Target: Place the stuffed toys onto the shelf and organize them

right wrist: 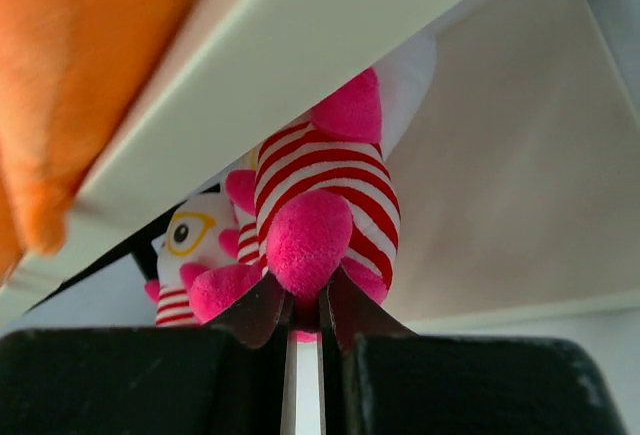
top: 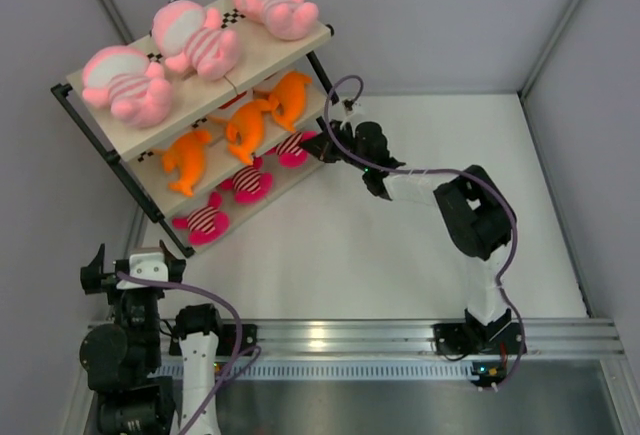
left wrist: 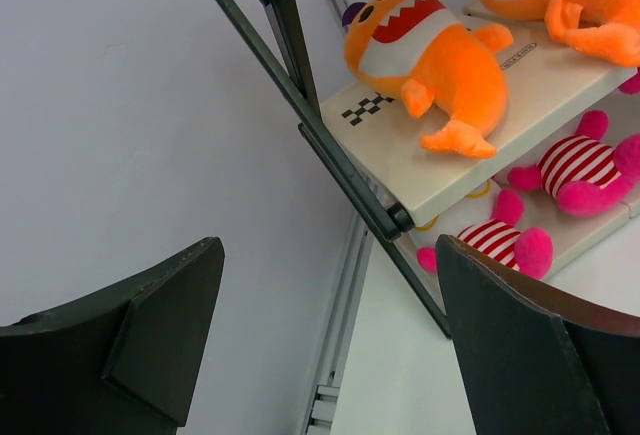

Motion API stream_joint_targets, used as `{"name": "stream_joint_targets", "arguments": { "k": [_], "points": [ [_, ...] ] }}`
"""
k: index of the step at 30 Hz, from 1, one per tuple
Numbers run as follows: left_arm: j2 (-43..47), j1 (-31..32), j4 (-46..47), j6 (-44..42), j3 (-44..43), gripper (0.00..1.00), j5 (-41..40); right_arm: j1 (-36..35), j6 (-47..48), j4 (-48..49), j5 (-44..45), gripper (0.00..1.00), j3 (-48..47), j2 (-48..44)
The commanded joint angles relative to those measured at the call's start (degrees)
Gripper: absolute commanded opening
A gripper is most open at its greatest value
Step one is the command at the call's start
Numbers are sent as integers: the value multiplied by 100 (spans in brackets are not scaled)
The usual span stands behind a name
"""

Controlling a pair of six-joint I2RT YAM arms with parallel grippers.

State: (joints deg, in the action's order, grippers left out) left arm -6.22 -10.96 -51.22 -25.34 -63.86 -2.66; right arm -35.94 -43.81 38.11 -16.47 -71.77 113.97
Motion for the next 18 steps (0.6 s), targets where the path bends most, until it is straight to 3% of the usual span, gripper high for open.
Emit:
{"name": "stream_joint_targets", "arguments": {
  "k": [1,8,10,11,12,14,16,17,18],
  "points": [
    [-169,24,279,126,-83,93,-86,-88,-461,488,328,0,-705,475],
    [-117,41,271,152,40,93,-16,-202,-655,312,601,0,-1207,1170],
    [-116,33,262,170,75,93,-59,-194,-751,75,689,7,-1217,1232],
    [-99,41,253,161,84,93,-77,-185,-778,74,689,26,-1121,1224],
    [-90,33,262,161,101,93,-121,-168,-787,74,663,37,-1059,1180],
    [-73,50,253,144,145,93,-165,-150,-638,-48,628,58,-954,1023],
    [-55,59,262,152,207,93,-174,-150,-401,-286,619,72,-866,838],
    [-46,50,253,152,242,93,-165,-150,-322,-339,619,88,-735,620],
    [-37,59,262,187,251,93,-165,-150,-182,-409,627,94,-664,478]
  ]
}}
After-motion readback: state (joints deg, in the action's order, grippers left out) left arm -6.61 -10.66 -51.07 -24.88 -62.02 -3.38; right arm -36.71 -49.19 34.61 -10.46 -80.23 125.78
